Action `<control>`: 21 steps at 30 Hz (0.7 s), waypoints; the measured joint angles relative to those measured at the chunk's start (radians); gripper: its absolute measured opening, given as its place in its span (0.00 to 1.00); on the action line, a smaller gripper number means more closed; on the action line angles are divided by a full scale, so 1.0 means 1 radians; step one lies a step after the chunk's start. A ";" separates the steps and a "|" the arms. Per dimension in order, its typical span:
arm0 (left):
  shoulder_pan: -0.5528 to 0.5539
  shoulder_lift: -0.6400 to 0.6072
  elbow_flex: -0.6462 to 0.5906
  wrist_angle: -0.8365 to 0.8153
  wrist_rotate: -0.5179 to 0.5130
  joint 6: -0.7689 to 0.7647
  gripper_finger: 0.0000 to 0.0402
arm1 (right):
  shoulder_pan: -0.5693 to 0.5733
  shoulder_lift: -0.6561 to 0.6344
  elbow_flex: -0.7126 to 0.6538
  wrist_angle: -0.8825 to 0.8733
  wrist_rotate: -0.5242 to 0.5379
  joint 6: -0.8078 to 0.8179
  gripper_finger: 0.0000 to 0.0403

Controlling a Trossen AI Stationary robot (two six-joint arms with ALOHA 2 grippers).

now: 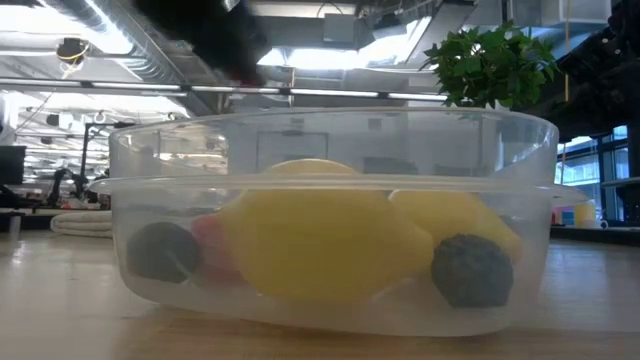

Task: Pick and placing Produce into tupperware
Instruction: Put the red cherry into the transparent bin

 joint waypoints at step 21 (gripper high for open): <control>0.041 0.238 0.001 0.296 0.013 0.212 0.17 | 0.000 0.000 0.000 -0.001 0.000 0.024 0.54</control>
